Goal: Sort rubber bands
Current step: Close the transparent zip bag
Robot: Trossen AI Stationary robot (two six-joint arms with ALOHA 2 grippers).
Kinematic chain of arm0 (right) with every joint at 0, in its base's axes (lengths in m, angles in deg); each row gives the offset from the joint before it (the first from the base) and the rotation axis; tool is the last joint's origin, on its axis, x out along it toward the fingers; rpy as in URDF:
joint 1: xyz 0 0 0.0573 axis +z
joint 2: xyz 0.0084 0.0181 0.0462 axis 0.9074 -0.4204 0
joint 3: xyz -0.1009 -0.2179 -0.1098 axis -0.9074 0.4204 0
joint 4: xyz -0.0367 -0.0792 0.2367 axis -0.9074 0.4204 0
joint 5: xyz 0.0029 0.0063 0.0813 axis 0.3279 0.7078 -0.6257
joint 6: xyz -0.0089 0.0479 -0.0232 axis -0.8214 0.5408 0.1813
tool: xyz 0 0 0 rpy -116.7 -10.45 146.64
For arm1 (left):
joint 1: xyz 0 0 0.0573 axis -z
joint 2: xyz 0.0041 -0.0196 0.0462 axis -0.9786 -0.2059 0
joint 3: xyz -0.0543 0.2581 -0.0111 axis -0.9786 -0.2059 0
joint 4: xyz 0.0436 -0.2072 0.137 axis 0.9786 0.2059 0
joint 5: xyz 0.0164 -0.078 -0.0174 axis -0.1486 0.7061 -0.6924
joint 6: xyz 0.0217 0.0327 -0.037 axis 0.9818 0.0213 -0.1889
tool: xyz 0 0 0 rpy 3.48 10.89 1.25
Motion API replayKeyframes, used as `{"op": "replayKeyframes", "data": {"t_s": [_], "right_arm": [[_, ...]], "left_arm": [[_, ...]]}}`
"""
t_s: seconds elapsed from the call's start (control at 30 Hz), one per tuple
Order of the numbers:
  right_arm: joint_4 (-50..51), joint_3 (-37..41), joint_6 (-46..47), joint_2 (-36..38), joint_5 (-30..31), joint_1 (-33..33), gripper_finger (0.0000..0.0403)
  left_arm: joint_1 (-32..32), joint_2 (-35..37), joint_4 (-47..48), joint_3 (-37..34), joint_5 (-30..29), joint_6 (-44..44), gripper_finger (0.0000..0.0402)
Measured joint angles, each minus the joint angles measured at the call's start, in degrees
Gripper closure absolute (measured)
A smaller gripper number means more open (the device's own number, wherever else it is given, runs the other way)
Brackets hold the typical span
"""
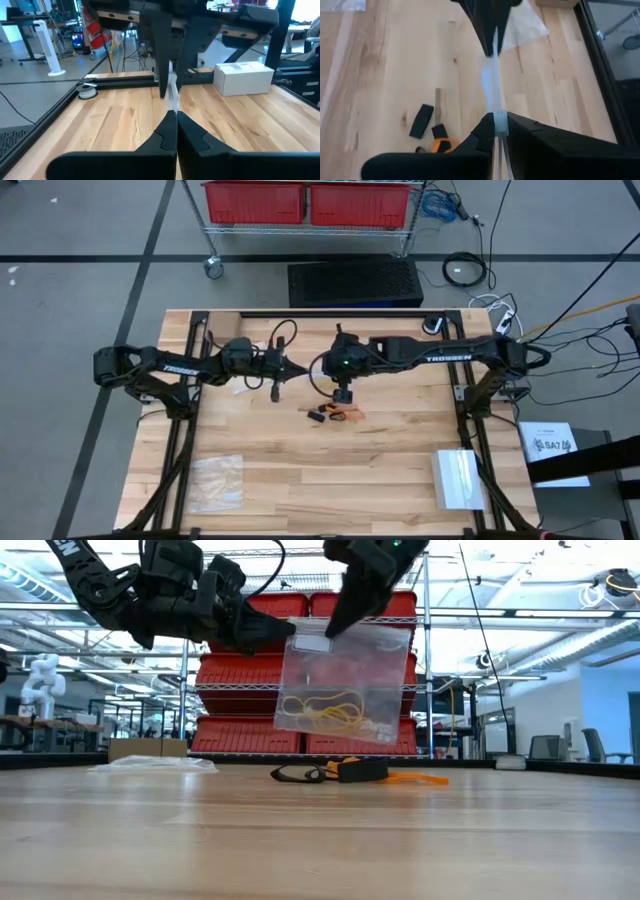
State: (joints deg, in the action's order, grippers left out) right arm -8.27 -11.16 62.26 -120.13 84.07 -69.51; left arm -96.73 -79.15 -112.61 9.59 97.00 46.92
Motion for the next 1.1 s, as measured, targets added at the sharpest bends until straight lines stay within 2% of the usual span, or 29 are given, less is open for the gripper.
{"op": "replayKeyframes", "data": {"t_s": [0.23, 0.37, 0.53, 0.63, 0.83, 0.97, 1.1], "right_arm": [[9.35, 0.11, 1.85, 3.90, 3.54, -0.06, 0.0389], [10.16, 0.11, 3.00, 4.72, 3.56, -0.06, 0.0389], [9.84, 0.11, 3.06, 4.91, 3.36, -0.04, 0.0389], [9.64, 0.11, 2.84, 4.91, 2.86, 0.31, 0.0389], [7.28, 0.11, 1.59, 4.91, 2.72, 1.72, 0.0390], [6.67, 0.11, 1.22, 4.89, 2.62, 2.49, 0.0390], [6.23, 0.11, 1.14, 4.89, 2.64, 2.67, 0.0390]], "left_arm": [[-0.07, 0.02, 0.07, -0.17, -0.28, -0.15, 0.0401], [-0.04, 0.02, 0.03, -0.17, -0.45, -0.13, 0.0401], [0.06, 0.02, -0.22, -0.13, -3.45, -0.39, 0.0397], [0.54, 0.02, -1.74, -0.13, -4.76, -0.42, 0.0375], [1.90, -0.37, -2.63, 2.10, -5.79, -2.05, 0.0306], [3.15, -2.90, -2.67, 5.11, -4.66, -3.45, 0.0260], [4.18, -5.95, -1.58, 8.20, -2.48, -3.46, 0.0232]]}}
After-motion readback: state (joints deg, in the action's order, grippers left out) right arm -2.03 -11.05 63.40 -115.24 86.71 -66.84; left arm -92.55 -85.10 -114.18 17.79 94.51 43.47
